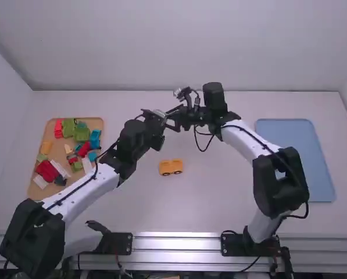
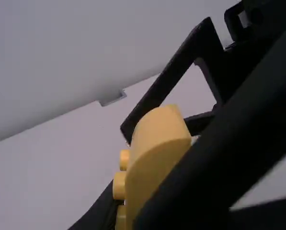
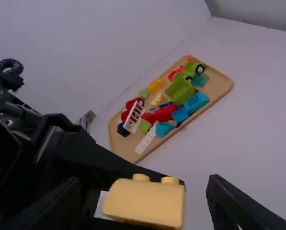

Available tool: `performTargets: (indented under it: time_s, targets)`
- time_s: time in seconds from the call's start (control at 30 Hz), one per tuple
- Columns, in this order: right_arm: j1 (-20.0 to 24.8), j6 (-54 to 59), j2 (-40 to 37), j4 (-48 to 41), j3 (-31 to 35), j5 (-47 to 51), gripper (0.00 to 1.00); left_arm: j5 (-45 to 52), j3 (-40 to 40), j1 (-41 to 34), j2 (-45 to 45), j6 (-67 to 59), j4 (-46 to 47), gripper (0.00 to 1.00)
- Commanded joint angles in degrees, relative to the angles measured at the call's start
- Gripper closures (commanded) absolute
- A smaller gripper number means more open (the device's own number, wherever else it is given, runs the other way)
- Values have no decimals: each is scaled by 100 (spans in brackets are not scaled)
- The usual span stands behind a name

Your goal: Assemble lego blocks to make yellow taxi

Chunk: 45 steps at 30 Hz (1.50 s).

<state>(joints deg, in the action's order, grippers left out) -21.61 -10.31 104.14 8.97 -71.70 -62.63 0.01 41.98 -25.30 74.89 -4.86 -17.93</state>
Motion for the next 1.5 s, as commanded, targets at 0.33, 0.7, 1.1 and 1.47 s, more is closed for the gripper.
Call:
performTargets:
  time_s: [0.33, 0.7, 1.1, 1.47]
  targets:
    - [-52, 26, 44, 118, 44, -31, 69, 59, -26, -20, 2, 177, -120, 92]
    - [46, 7, 39, 442, 42, -55, 82, -166, -26, -20, -4, 610, -168, 1]
    - [756, 1681, 33, -697, -553, -1154, 80, 2656, 389, 579, -592, 175, 697, 1]
    - [566, 6448, 35, -5578, -2135, -949, 83, 6861, 1309, 1709, 199, -870, 1604, 1]
